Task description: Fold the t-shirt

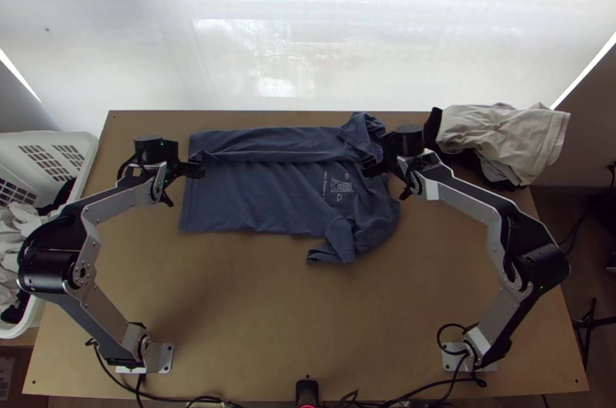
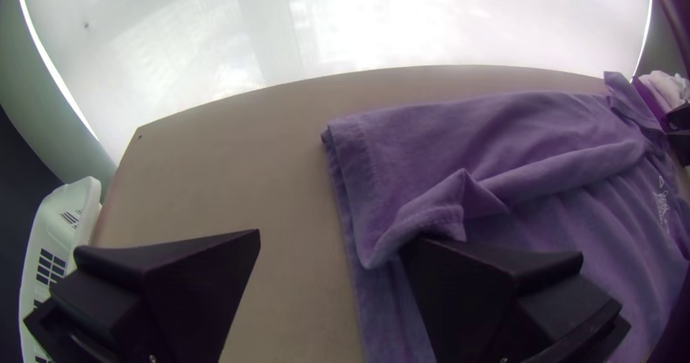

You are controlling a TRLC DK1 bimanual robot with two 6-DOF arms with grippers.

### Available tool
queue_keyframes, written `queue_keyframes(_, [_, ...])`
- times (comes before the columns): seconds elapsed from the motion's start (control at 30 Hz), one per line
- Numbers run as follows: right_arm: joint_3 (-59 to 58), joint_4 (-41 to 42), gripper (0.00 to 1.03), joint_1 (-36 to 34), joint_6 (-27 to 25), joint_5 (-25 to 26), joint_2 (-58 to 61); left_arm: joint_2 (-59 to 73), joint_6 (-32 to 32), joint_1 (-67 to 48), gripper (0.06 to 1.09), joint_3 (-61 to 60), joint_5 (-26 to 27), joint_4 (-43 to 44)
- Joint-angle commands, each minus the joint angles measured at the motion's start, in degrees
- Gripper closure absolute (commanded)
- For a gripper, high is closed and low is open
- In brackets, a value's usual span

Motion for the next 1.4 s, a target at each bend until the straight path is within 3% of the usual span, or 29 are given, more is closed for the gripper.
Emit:
queue_keyframes(0.0, [-2.97,-0.98,0.06,-1.31,1.06,-0.79,-6.08,-7.82,-0.45,2.52,0.13,-1.10,3.62,-9.72])
queue_keyframes(0.13, [-6.48,-1.69,0.06,-2.63,1.15,-0.79,-11.27,-13.35,0.17,4.54,0.13,-1.10,7.75,-19.39])
queue_keyframes(0.27, [-9.21,-3.89,0.06,-3.51,1.41,-0.79,-16.89,-16.69,0.17,5.42,0.13,1.36,12.85,-35.21])
queue_keyframes(0.4, [-12.11,-5.29,0.06,-4.03,1.50,-0.79,-21.90,-18.45,0.34,4.54,0.13,1.27,14.43,-44.53])
queue_keyframes(0.67, [-13.16,-10.30,0.06,-4.03,1.41,-0.79,-27.53,-19.95,-0.71,2.60,0.13,-1.28,14.34,-48.92])
queue_keyframes(0.97, [-5.25,-13.55,0.06,-3.86,0.97,-0.71,-22.60,-18.71,-3.17,0.76,0.13,-4.80,14.25,-47.25])
queue_keyframes(1.3, [-9.12,-15.84,0.06,-2.72,1.41,-0.79,-24.98,-18.45,-3.17,0.76,0.14,-7.52,13.81,-45.32])
queue_keyframes(1.37, [-9.74,-16.54,0.06,-2.54,1.41,-0.79,-25.77,-17.84,-3.35,0.76,0.25,-7.61,13.81,-44.97])
